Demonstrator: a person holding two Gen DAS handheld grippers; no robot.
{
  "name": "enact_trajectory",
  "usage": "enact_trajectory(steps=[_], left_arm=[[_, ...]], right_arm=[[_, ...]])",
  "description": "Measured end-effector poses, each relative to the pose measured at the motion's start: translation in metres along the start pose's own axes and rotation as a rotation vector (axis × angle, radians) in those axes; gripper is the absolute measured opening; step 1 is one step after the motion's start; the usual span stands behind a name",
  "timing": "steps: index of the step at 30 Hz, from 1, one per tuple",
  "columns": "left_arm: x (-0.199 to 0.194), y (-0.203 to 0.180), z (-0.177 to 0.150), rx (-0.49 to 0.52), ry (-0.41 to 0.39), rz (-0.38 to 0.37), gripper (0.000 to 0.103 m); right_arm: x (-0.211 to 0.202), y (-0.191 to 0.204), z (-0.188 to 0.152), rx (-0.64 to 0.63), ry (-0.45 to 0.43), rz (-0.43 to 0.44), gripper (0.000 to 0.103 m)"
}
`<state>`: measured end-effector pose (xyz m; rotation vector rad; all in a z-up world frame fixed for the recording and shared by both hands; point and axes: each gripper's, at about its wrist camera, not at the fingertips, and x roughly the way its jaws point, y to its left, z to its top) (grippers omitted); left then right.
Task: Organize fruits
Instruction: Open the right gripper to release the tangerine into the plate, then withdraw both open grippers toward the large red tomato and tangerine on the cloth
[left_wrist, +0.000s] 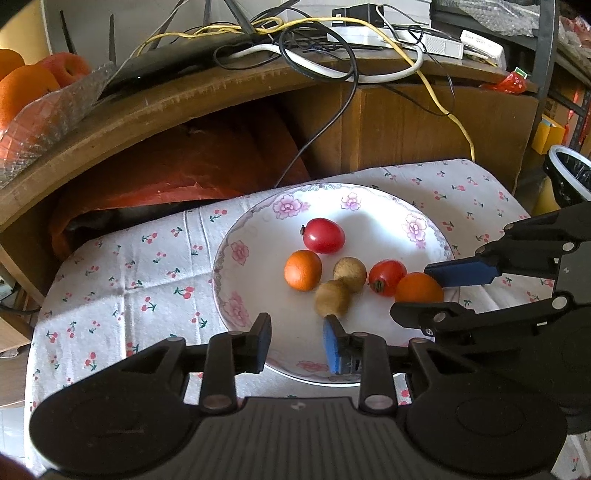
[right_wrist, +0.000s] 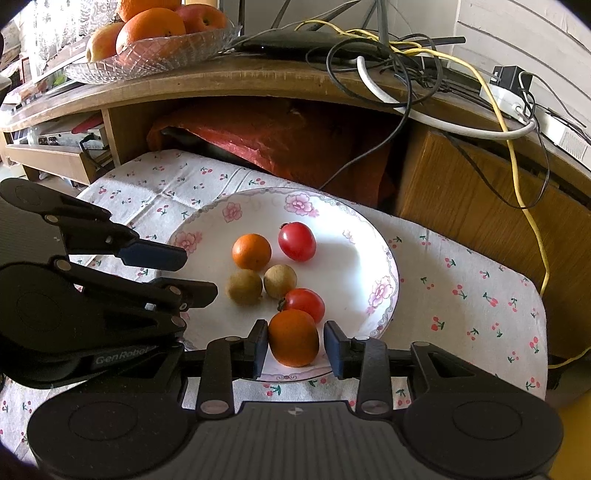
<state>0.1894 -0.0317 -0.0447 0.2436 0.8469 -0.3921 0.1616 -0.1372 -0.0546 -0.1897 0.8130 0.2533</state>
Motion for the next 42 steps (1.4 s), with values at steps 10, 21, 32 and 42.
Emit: enact_trajectory(steps=[10,21,32,42], left_arm=[[-0.01,0.002,0.001,0.005,-0.022,0.012,0.04],[-0.023,0.004,-0.001,0.015,-0.058,0.015,0.043],[-0.041,0.012,-0.01,0.027,-0.076,0.024,0.046],[-0.058,0.026,-0.026,0.018,-0.074,0.03,0.046]], right_arm=[[-0.004,-0.001,-0.001,-0.007,-0.017,-0.009,0.038],[-0.01,0.001,-0.001,-0.014,-0.027,-0.019,0.038],[-0.02,0.01,-0.002,-0.037,-0.046,-0.016,0.039],[-0.035,0.027,-0.005,-0.072,-0.064,0.035,0.039]])
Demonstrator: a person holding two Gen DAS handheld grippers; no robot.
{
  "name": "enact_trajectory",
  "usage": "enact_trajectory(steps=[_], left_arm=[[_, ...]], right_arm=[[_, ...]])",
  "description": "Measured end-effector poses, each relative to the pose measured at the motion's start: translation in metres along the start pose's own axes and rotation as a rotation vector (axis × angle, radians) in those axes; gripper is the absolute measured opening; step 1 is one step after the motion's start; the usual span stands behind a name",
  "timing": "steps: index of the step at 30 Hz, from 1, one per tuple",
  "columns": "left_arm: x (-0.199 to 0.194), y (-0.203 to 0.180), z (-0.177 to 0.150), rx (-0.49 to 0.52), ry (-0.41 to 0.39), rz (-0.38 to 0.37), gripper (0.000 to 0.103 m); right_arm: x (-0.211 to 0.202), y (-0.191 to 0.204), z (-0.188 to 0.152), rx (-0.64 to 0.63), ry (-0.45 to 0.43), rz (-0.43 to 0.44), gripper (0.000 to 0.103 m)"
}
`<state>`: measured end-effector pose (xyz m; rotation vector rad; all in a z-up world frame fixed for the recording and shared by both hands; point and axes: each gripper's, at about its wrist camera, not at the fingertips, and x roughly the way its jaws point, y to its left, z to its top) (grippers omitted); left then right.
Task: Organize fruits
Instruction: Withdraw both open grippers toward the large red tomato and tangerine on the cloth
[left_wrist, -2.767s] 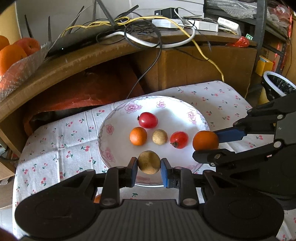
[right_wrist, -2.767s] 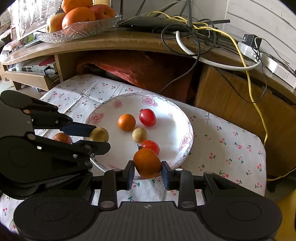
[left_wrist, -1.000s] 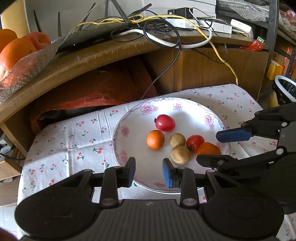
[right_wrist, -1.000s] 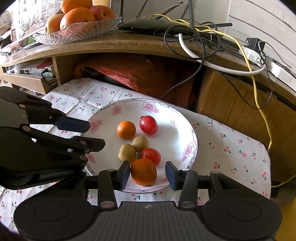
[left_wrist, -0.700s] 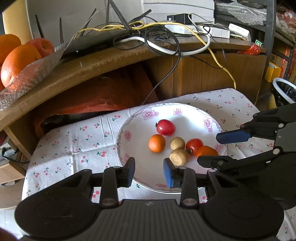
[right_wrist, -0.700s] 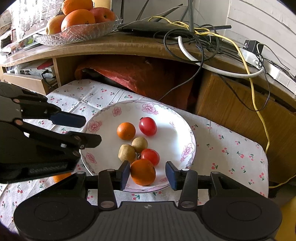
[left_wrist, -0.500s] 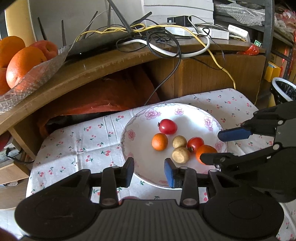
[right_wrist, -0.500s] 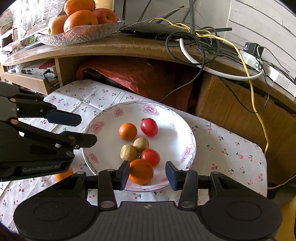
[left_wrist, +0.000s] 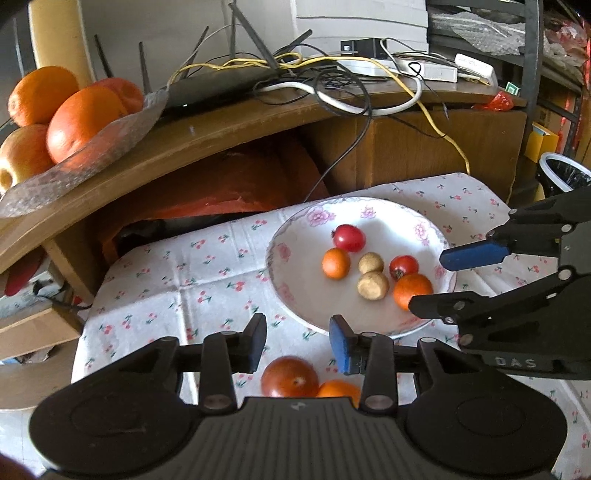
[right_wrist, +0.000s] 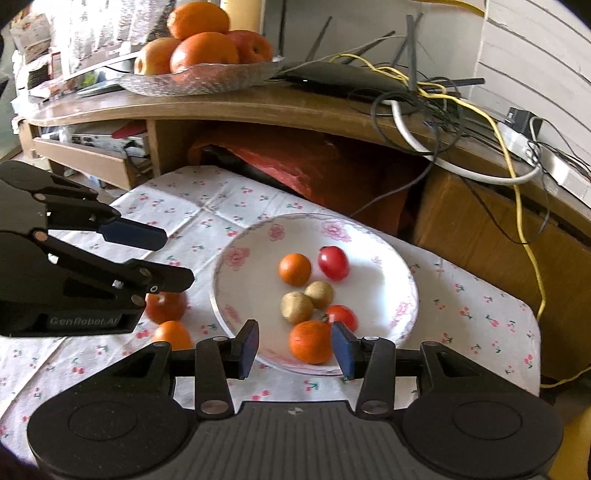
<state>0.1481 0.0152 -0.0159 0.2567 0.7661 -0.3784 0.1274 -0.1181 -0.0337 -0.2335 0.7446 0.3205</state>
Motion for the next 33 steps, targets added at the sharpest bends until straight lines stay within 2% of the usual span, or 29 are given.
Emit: enact_trajectory(steps=[7,13,27,29,33], left_arm=[[-0.01,0.017,-0.017,-0.008,0.016,0.009,0.046],[-0.014,0.028,-0.028,-0.016,0.03,0.009,0.046],[-0.022,0.04,-0.038,-0.026,0.035,-0.032,0.046],[-0.021,0.042,-0.04,-0.03,0.039,-0.037,0.046],[-0.02,0.045,-0.041,-0.037,0.045,-0.041,0.046]], right_arm=[[-0.006,0.021,-0.005,-0.026,0.007,0.095,0.039],[0.007,0.04,-0.011,-0.065,0.042,0.169,0.039],[0.04,0.054,-0.007,-0.052,0.106,0.219,0.037],[0.044,0.058,-0.005,-0.061,0.111,0.23,0.031],[0.048,0.059,-0.005,-0.066,0.129,0.213,0.025]])
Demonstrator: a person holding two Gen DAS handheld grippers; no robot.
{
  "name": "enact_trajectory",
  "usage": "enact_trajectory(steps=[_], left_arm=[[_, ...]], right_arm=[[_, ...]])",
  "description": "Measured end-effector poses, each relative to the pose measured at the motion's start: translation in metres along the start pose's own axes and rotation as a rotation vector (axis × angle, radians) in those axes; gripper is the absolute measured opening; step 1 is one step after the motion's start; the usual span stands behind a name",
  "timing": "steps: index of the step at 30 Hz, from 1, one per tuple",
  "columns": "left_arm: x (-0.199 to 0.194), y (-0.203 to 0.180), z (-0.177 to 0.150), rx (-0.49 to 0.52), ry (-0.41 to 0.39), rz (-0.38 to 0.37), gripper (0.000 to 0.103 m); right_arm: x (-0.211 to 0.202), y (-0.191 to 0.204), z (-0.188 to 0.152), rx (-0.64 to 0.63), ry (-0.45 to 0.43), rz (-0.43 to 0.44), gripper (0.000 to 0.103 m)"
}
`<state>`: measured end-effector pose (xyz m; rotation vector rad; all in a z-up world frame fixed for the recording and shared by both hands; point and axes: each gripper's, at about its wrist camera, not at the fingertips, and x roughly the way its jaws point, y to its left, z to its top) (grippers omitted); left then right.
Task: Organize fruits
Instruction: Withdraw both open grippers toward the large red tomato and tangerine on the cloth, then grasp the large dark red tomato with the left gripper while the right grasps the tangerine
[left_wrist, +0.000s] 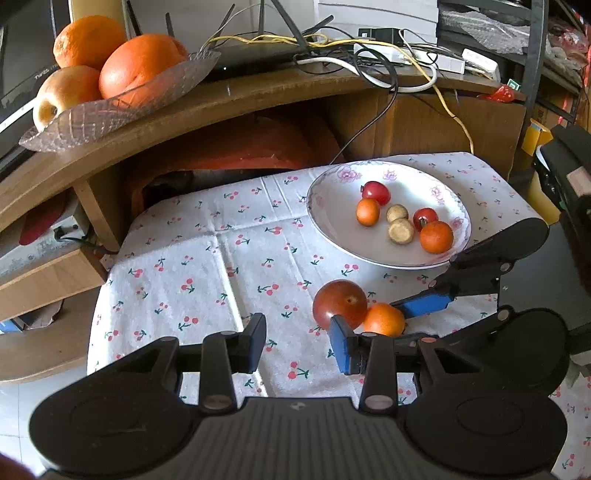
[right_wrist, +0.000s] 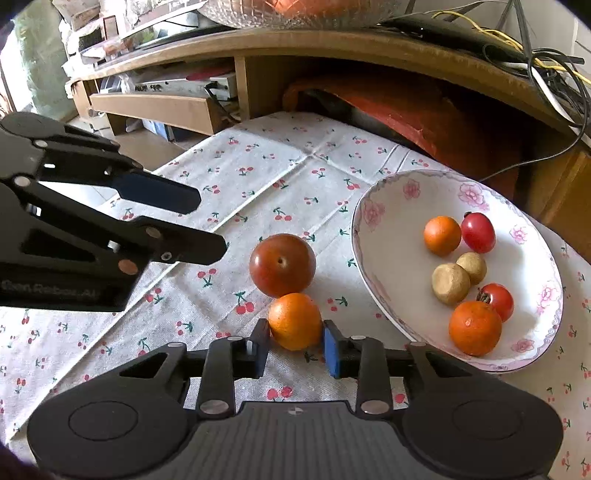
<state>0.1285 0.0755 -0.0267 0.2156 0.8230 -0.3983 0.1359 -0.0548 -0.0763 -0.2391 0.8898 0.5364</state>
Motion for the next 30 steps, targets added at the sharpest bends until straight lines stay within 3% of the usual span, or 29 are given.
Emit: enact_trajectory(steps=[9,14,19,30], left_arm=[[0.022,-0.012,0.002,0.005,0.033,-0.065,0.046],[0.032,-0.023,0.005,0.018,0.035,-0.098,0.054],[0.04,-0.033,0.011,0.017,0.038,-0.122,0.055],[0.064,-0.055,0.019,0.039,0.06,-0.092,0.053]], right_arm=[[-0.013,-0.016,-0.009,0.069,0.033,-0.024,0.024],[-0.022,-0.025,-0.018,0.098,0.04,-0.032,0.025],[-0.03,-0.034,-0.024,0.119,0.043,-0.042,0.025],[-0.041,-0.056,-0.038,0.168,0.059,-0.082,0.025]])
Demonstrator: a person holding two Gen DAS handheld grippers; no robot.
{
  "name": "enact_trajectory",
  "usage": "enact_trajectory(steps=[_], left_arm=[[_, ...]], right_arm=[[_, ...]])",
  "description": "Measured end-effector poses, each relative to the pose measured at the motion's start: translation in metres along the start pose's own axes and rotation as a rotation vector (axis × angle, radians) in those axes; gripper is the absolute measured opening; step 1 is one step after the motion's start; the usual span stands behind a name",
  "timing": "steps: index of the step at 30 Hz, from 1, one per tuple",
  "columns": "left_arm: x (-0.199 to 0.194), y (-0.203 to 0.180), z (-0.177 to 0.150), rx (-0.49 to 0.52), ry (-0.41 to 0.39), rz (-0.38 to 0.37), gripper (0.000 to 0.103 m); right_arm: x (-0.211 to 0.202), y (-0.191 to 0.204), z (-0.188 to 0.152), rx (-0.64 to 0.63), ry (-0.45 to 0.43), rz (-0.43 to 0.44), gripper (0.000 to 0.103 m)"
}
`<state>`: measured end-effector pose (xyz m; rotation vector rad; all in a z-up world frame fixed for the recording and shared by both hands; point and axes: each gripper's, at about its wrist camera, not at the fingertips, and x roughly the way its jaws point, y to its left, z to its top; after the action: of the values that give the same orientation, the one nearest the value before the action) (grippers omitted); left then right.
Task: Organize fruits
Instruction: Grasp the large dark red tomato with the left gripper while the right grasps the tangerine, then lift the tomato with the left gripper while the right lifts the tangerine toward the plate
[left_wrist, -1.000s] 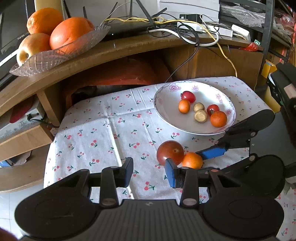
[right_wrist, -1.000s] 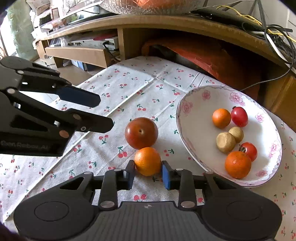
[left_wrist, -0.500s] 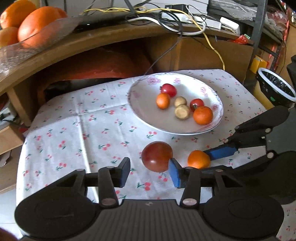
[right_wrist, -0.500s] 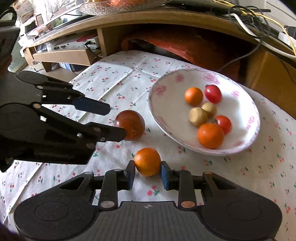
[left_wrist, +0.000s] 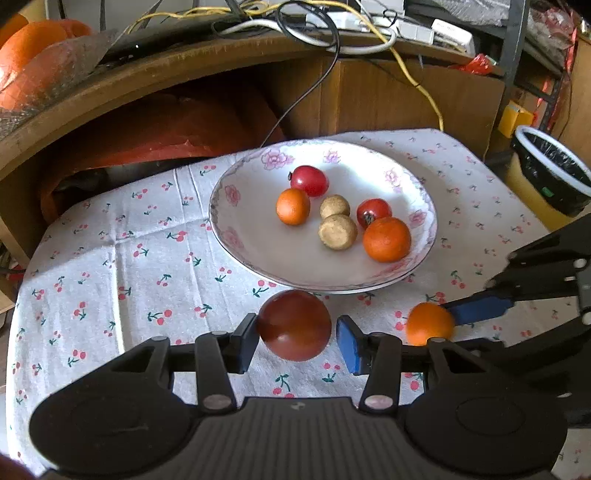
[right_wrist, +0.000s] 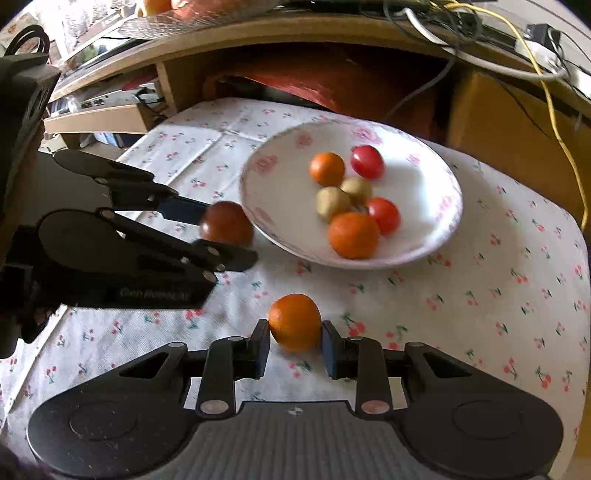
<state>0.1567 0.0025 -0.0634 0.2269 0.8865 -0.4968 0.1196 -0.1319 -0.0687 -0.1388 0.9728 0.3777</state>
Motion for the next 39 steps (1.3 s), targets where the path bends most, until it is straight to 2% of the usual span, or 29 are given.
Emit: enact_trajectory(steps=[2,5,17,22,26,39], left_arm=[[0.004,0.0,-0.001,-0.009,0.01,0.013,0.049],[0.004,-0.001,-0.001,-0.013,0.01,0.022,0.048],[-0.018,-0.021,-0.013,0.057,0.053,0.023,0.047],[-0.025,-0.032,-0.029,0.094,0.086,0.016,0.047],[-0.028,-0.035,-0.03,0.106,0.097,0.016,0.047],[-0.023,-0.042,-0.023,0.114,0.077,0.013,0.051]], right_arm=[[-0.001,-0.003,-0.002,0.006,0.001,0.001,0.025],[-0.002,-0.005,-0.002,0.01,0.001,-0.008,0.025],[-0.014,0.0,-0.008,-0.03,0.021,-0.05,0.025],[-0.016,0.004,-0.018,-0.059,0.051,-0.048,0.025],[-0.015,0.008,-0.021,-0.081,0.058,-0.045,0.025],[-0.016,0.005,-0.022,-0.076,0.048,-0.038,0.027]])
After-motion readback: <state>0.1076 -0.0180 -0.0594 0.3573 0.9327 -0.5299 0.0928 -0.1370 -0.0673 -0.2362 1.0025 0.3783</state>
